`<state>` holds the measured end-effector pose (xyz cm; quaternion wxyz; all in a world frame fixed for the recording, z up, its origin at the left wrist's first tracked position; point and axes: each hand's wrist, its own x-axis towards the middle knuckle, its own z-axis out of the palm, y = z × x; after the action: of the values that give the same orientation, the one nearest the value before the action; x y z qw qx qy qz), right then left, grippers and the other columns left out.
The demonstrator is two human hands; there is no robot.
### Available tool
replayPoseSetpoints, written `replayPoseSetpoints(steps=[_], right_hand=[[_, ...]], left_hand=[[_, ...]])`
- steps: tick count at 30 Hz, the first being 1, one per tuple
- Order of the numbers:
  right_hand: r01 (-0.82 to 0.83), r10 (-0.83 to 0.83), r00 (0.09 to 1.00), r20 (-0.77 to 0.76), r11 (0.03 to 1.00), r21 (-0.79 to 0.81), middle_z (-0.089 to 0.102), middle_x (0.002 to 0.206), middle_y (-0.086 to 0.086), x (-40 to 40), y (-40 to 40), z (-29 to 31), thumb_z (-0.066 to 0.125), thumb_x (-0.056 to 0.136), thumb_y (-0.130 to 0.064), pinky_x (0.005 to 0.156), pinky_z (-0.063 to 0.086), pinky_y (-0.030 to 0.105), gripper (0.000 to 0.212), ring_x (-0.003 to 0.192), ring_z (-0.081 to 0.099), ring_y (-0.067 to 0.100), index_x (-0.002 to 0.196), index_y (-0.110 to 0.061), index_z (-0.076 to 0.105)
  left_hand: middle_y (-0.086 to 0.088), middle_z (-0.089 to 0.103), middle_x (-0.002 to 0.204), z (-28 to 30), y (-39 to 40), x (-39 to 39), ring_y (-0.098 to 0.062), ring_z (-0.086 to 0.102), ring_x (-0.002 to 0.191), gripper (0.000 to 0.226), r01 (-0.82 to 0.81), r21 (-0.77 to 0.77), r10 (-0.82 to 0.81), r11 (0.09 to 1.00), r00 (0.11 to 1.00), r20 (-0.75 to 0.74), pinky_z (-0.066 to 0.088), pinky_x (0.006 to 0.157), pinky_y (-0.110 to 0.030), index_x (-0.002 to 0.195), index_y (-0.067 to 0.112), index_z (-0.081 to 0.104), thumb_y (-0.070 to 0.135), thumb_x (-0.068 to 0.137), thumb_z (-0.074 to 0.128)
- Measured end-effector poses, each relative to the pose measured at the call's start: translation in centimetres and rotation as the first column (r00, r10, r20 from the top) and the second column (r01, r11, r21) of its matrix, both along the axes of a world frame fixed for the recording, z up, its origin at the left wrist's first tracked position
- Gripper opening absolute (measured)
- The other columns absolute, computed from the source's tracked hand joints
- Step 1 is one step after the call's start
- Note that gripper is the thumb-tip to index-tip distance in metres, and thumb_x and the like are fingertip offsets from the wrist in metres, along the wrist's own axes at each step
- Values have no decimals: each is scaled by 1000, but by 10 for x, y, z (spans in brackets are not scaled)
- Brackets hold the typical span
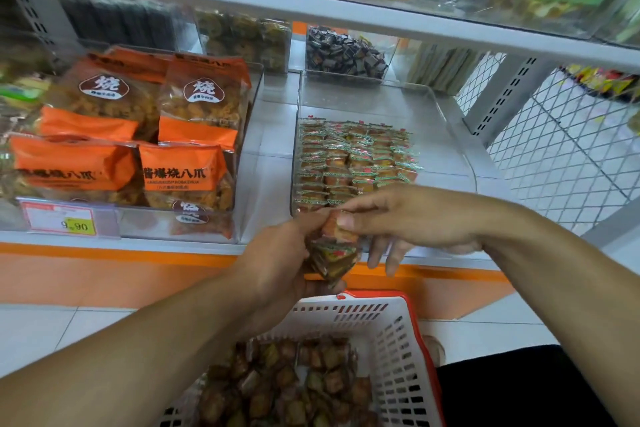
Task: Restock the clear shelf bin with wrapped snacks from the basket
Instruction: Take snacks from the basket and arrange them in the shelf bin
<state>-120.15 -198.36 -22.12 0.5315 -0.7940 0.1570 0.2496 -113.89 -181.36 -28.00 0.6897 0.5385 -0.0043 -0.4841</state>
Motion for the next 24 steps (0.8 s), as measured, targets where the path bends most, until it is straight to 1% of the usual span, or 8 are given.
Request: replayPoseSetpoints(steps=[3, 7, 10, 12, 15, 19, 21, 24], right_hand=[[80, -85, 996, 27, 986, 148, 72, 100, 9, -7, 2, -5, 60, 96, -16, 68, 61, 31, 32, 73, 66, 22, 128, -16, 64], [242, -265, 962, 72, 942, 235, 72, 103, 16, -10, 1, -10, 58, 96, -5, 88, 58, 40, 31, 88, 69, 27, 126, -3, 63], [293, -345, 935, 77, 879, 377, 71, 112, 22, -12, -1, -10, 60, 92, -3, 78, 60, 30, 31, 92, 71, 21, 122, 1, 64], [270, -328, 943, 58, 856, 442, 72, 111, 20, -14, -4, -9, 61, 90, -5, 73, 59, 26, 34, 91, 72, 19, 123, 2, 64], [201, -245, 970, 11, 821, 534, 73, 101, 14, -16, -9, -10, 61, 87, -5, 75, 59, 27, 39, 87, 72, 17, 124, 7, 61], [141, -178, 984, 21, 841, 523, 73, 96, 9, -14, -19, -10, 61, 83, -3, 75, 59, 27, 42, 85, 72, 16, 125, 3, 59], [121, -164, 986, 43, 861, 493, 73, 96, 11, -13, -26, -9, 62, 82, -2, 79, 61, 33, 43, 85, 72, 21, 124, 1, 56], [130, -191, 975, 116, 908, 398, 73, 99, 11, -11, -44, 0, 62, 82, -7, 84, 60, 38, 41, 88, 71, 20, 123, -1, 57]], left_hand=[[-19, 71, 109, 1, 0, -5, -29, 64, 83, 32, -22, 21, 20, 1000, 998, 67, 55, 56, -33, 114, 11, 72, 35, 100, 55], [-24, 70, 115, 4, 4, -11, -35, 65, 96, 31, -93, -80, 97, 992, 994, 42, 61, 69, -42, 118, 14, 72, 24, 102, 48], [-21, 69, 111, 4, 10, -12, -33, 65, 97, 32, -111, -162, 124, 981, 989, 78, 61, 67, -40, 125, 18, 67, 9, 101, 47], [-16, 69, 105, 1, 14, -10, -28, 67, 92, 33, -78, -174, 116, 982, 968, 221, 60, 73, -39, 127, 24, 66, 11, 101, 52], [-4, 73, 117, 2, 16, -8, -24, 73, 99, 35, -52, -187, 116, 981, 931, 345, 60, 85, -43, 128, 29, 65, 16, 95, 62], [-6, 74, 113, 4, 15, -3, -22, 70, 78, 48, -64, -177, 126, 982, 921, 368, 60, 76, -37, 119, 27, 69, 26, 72, 79], [-3, 75, 103, 6, 14, 0, -22, 67, 74, 47, -69, -155, 125, 986, 912, 391, 60, 73, -35, 112, 28, 72, 29, 66, 82], [10, 74, 87, 7, 13, 9, -14, 69, 69, 34, -97, -141, 148, 985, 897, 415, 60, 64, -29, 109, 26, 73, 21, 76, 79]])
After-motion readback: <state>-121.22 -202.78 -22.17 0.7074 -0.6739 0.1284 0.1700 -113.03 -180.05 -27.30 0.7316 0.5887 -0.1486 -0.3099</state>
